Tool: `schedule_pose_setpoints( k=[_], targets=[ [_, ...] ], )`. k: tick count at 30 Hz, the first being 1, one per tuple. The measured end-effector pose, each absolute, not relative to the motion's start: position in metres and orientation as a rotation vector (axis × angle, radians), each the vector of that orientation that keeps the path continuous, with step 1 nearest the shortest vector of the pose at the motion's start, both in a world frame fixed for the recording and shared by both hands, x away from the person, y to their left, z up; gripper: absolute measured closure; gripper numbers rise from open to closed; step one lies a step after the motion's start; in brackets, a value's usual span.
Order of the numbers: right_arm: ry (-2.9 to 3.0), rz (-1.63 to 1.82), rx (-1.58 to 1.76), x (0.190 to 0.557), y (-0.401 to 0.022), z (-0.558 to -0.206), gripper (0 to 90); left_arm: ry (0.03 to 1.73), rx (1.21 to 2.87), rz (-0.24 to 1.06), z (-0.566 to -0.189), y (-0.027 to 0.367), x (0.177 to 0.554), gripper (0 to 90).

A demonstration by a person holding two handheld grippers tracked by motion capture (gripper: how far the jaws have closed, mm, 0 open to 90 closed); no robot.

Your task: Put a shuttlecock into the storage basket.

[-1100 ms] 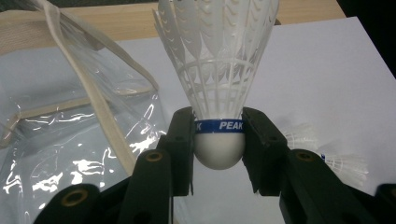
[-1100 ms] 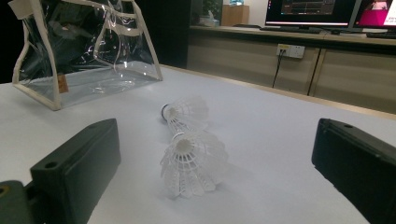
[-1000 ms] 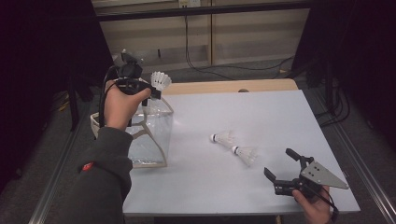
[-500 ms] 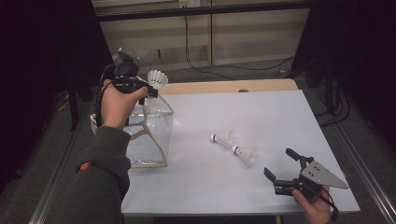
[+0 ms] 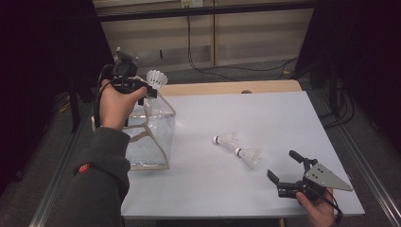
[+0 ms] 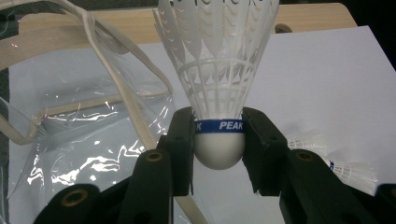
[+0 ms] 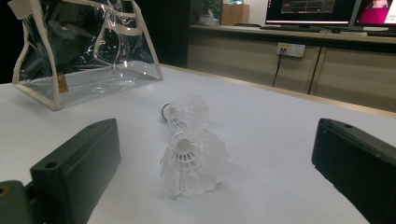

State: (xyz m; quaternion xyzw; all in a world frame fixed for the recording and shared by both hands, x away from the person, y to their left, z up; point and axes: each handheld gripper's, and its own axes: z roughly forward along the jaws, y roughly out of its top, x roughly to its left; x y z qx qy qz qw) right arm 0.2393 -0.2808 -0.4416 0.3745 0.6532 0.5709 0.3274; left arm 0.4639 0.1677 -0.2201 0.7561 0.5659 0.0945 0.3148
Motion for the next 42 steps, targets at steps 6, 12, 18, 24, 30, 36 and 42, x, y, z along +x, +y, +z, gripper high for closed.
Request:
schedule_pose_setpoints(
  k=[6, 12, 18, 24, 30, 36, 42],
  targets=[
    [1.714, 1.491, 0.979, 0.24, -0.281, -0.442, 1.1, 1.493, 1.999, 0.251, -0.22, 0.169, 0.464, 65.8],
    [1.716, 1.493, 0.985, 0.24, -0.282, -0.442, 1.1, 1.5, 1.99, 0.253, -0.219, 0.171, 0.464, 65.8],
    [1.717, 1.492, 0.99, 0.24, -0.282, -0.442, 1.0, 1.502, 1.982, 0.265, -0.218, 0.174, 0.464, 65.8],
    [1.713, 1.489, 0.991, 0.24, -0.282, -0.442, 1.0, 1.507, 1.98, 0.273, -0.216, 0.177, 0.464, 65.8],
    [1.713, 1.487, 0.993, 0.24, -0.283, -0.443, 1.0, 1.511, 1.974, 0.279, -0.215, 0.179, 0.464, 65.8],
    [1.712, 1.489, 0.989, 0.24, -0.282, -0.442, 1.0, 1.514, 1.978, 0.282, -0.215, 0.179, 0.464, 65.8],
    [1.709, 1.489, 0.991, 0.24, -0.283, -0.442, 1.0, 1.519, 1.968, 0.294, -0.214, 0.18, 0.465, 65.8]
  ],
)
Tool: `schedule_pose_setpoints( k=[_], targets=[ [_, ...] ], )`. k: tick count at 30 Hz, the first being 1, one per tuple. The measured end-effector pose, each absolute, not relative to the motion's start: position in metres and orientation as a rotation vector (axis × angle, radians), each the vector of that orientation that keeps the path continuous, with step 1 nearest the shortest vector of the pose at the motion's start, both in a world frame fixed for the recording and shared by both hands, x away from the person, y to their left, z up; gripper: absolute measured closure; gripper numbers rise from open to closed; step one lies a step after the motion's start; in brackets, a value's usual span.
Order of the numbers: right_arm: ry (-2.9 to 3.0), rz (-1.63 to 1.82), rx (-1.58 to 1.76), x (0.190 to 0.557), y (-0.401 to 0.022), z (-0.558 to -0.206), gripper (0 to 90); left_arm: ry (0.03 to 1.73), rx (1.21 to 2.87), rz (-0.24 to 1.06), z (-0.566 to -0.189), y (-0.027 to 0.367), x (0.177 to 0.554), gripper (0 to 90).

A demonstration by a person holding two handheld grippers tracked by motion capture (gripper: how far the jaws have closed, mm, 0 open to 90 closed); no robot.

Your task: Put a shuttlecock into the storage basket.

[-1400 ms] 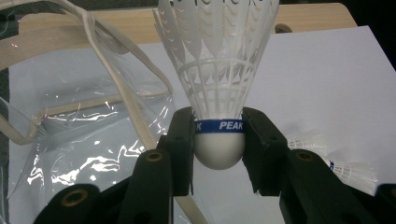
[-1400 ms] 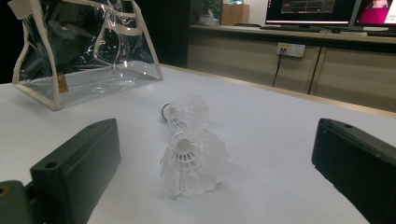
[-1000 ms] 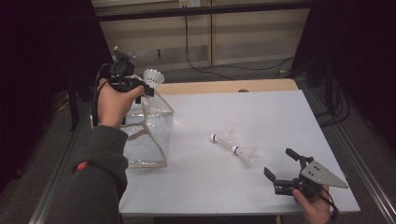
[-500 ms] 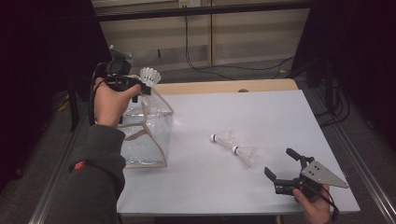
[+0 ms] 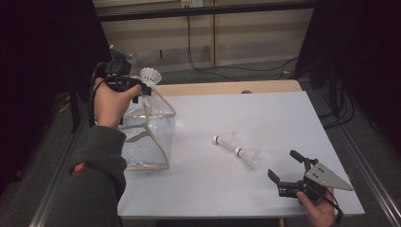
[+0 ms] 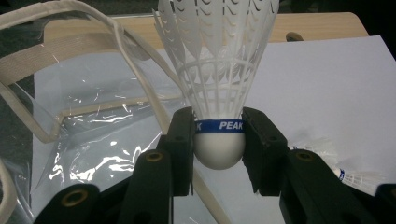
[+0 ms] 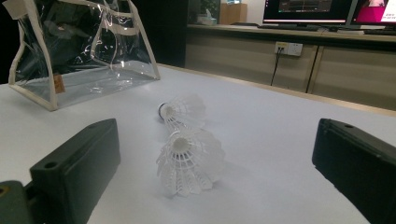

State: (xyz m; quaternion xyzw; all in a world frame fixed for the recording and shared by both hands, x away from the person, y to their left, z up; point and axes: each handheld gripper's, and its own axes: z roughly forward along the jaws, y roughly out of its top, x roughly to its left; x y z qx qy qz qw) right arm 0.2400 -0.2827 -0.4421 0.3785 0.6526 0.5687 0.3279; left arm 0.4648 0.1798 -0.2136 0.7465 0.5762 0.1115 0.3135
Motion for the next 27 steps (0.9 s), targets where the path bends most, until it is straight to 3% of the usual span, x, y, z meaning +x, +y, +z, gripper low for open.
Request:
schedule_pose_setpoints(
  k=[27],
  targets=[
    [1.718, 1.491, 0.987, 0.24, -0.282, -0.442, 1.1, 1.549, 1.952, 0.334, -0.212, 0.195, 0.466, 65.8]
  ],
)
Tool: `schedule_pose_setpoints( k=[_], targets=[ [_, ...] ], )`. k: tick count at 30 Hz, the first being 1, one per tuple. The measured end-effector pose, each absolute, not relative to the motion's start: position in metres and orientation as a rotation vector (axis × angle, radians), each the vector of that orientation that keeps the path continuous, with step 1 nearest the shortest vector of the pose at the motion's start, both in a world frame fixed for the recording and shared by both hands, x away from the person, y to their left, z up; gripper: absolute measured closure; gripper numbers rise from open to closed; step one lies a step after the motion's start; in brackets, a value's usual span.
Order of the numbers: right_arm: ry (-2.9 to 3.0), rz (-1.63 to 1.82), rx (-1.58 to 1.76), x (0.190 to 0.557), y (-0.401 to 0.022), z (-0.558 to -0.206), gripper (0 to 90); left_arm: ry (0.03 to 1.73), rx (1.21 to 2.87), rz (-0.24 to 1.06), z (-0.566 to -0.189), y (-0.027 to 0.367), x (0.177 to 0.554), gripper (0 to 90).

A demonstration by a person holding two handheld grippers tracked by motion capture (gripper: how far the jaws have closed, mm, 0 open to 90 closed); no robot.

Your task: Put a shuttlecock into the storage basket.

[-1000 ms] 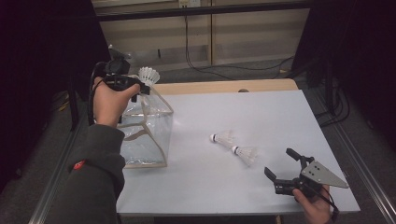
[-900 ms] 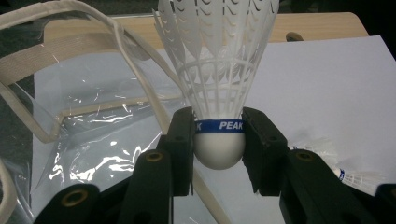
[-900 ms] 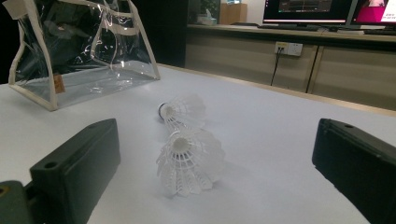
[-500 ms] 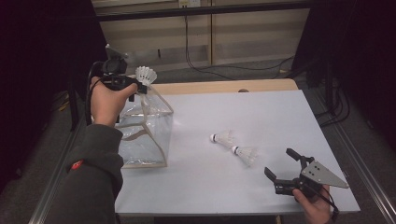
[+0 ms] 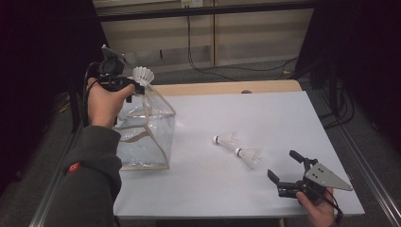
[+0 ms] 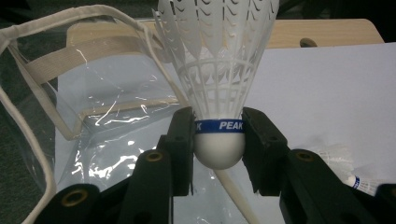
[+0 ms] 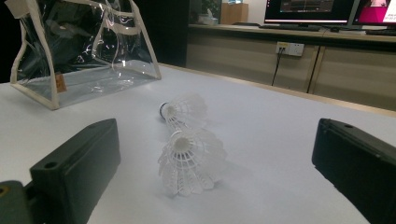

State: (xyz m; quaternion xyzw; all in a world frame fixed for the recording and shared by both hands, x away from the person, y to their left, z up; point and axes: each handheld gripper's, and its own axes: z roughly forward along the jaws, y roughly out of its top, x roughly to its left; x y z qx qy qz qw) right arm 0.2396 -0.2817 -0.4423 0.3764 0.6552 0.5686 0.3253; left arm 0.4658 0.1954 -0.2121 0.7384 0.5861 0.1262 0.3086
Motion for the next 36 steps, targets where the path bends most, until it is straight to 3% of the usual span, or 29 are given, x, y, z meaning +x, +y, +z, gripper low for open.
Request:
schedule_pose_setpoints(
  k=[36],
  targets=[
    [1.714, 1.49, 0.985, 0.24, -0.282, -0.442, 1.2, 1.641, 1.892, 0.372, -0.223, 0.22, 0.474, 65.8]
  ],
)
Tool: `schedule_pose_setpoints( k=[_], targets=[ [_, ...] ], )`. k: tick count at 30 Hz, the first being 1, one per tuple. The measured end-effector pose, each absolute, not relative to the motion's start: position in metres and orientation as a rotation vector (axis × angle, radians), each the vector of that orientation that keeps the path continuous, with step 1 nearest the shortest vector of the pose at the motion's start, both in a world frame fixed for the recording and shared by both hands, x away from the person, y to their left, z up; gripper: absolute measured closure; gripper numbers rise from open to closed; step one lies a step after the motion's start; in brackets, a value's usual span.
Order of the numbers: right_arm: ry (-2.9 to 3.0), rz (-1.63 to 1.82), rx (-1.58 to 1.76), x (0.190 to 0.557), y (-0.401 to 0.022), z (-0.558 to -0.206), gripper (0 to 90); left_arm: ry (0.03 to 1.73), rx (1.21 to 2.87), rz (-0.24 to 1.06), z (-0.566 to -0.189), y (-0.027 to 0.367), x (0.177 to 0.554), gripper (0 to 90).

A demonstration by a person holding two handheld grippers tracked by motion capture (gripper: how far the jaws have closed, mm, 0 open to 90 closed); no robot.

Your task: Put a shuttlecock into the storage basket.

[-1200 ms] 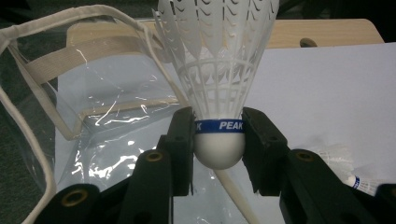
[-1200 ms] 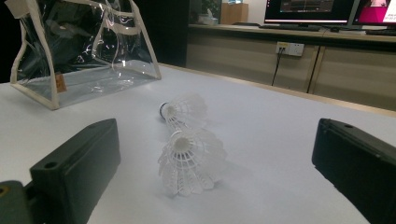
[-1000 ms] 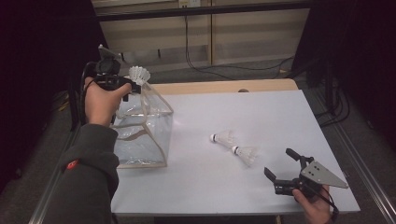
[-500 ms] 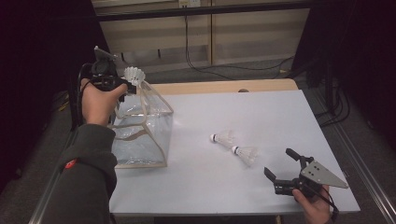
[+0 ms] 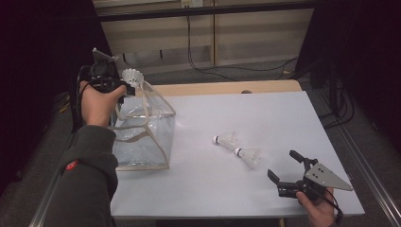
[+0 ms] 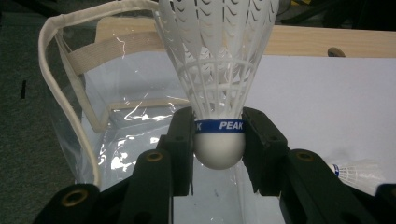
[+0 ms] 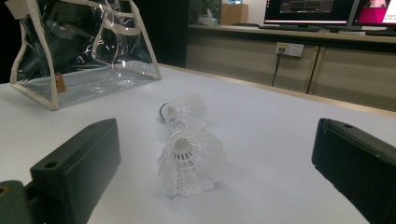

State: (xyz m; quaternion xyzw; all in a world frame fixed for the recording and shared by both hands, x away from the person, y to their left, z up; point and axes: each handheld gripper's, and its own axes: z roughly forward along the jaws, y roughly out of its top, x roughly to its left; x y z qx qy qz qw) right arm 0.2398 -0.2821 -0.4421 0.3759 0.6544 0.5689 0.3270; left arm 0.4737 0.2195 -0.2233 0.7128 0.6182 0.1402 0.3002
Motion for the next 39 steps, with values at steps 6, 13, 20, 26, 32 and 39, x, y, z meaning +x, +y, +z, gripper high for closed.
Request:
schedule_pose_setpoints(
  k=[6, 13, 20, 26, 32, 39],
  targets=[
    [1.714, 1.488, 0.985, 0.24, -0.282, -0.442, 1.2, 1.649, 1.882, 0.382, -0.226, 0.222, 0.475, 65.8],
    [1.714, 1.489, 0.985, 0.24, -0.282, -0.442, 1.2, 1.664, 1.873, 0.38, -0.229, 0.226, 0.476, 65.8],
    [1.717, 1.486, 0.984, 0.24, -0.282, -0.442, 1.2, 1.675, 1.875, 0.397, -0.231, 0.228, 0.477, 65.8],
    [1.714, 1.489, 0.984, 0.24, -0.282, -0.442, 1.1, 1.689, 1.866, 0.4, -0.234, 0.23, 0.477, 65.7],
    [1.713, 1.488, 0.98, 0.24, -0.282, -0.442, 1.2, 1.691, 1.873, 0.422, -0.238, 0.231, 0.479, 65.7],
    [1.714, 1.487, 0.981, 0.24, -0.282, -0.442, 1.2, 1.704, 1.873, 0.438, -0.241, 0.234, 0.481, 65.6]
  ],
)
